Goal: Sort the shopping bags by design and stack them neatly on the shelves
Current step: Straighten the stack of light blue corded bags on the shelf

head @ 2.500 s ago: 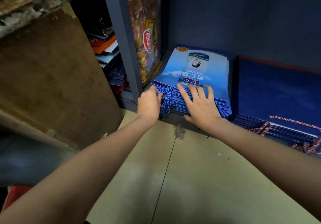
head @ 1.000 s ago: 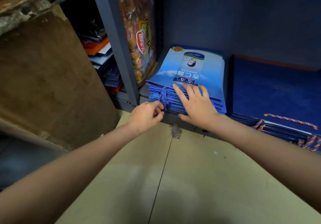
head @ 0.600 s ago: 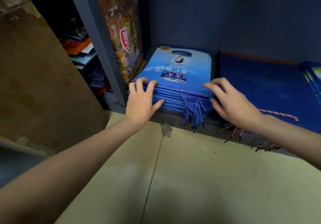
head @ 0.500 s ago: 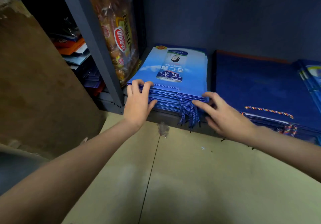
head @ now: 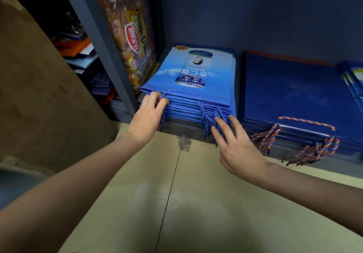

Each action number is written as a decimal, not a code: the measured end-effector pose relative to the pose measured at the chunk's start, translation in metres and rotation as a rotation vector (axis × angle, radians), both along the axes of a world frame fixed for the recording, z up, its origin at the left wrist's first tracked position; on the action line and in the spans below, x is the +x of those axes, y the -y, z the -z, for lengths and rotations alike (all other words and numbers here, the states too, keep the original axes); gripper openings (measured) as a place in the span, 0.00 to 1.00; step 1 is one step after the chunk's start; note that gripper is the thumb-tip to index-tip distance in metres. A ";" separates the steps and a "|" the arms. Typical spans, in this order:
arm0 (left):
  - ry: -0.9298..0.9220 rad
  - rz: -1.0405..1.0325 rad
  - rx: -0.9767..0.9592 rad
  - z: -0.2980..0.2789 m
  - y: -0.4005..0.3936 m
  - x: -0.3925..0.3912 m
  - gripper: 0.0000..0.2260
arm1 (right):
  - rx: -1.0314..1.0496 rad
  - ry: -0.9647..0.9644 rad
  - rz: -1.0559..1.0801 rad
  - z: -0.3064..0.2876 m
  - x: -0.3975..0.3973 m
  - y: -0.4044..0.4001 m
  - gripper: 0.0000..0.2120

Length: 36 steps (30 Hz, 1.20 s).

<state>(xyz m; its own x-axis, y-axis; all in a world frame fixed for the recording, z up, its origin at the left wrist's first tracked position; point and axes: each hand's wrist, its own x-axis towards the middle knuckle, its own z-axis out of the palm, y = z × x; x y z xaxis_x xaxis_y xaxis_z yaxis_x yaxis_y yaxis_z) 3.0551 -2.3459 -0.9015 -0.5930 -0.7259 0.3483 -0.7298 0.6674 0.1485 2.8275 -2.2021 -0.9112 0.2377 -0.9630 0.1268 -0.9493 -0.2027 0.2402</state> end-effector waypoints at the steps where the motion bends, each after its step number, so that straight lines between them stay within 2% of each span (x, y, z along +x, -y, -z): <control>1: 0.005 -0.009 -0.003 0.001 0.000 0.000 0.26 | 0.033 -0.029 -0.011 0.001 0.002 0.000 0.33; 4: 0.021 0.010 -0.052 0.002 0.002 0.002 0.30 | 0.070 -0.022 -0.142 -0.002 0.009 -0.004 0.30; 7: 0.008 0.026 -0.063 0.002 0.004 0.004 0.30 | -0.032 0.124 -0.371 -0.023 0.004 0.007 0.20; 9: 0.004 0.020 -0.070 0.001 0.002 0.005 0.29 | -0.120 0.208 -0.401 -0.042 -0.006 0.033 0.17; 11: 0.022 0.004 -0.063 0.002 -0.001 0.004 0.28 | -0.187 0.150 -0.351 -0.053 -0.017 0.057 0.22; 13: 0.055 -0.013 -0.052 0.000 -0.004 0.002 0.26 | -0.135 0.011 -0.389 -0.052 -0.023 0.071 0.32; 14: 0.078 -0.021 -0.045 -0.002 -0.006 0.000 0.26 | -0.093 -0.025 -0.427 -0.051 -0.025 0.074 0.32; 17: 0.150 -0.054 -0.019 -0.004 -0.008 -0.003 0.28 | -0.077 -0.013 -0.462 -0.052 -0.035 0.078 0.24; 21: 0.153 -0.089 -0.034 0.000 -0.012 -0.006 0.31 | -0.118 0.007 -0.513 -0.050 -0.053 0.074 0.13; 29: 0.206 0.081 -0.223 0.004 -0.010 0.023 0.29 | -0.234 -0.033 -0.570 -0.034 -0.049 0.060 0.12; 32: 0.053 0.078 -0.132 -0.005 -0.013 0.038 0.21 | -0.207 0.068 -0.524 -0.038 -0.045 0.054 0.13; 34: -0.218 -0.095 0.042 -0.016 -0.010 0.037 0.19 | -0.203 0.194 -0.468 -0.049 -0.035 0.056 0.14; 36: -0.474 -0.283 0.213 -0.028 -0.003 0.032 0.25 | -0.143 0.308 -0.377 -0.062 -0.019 0.065 0.19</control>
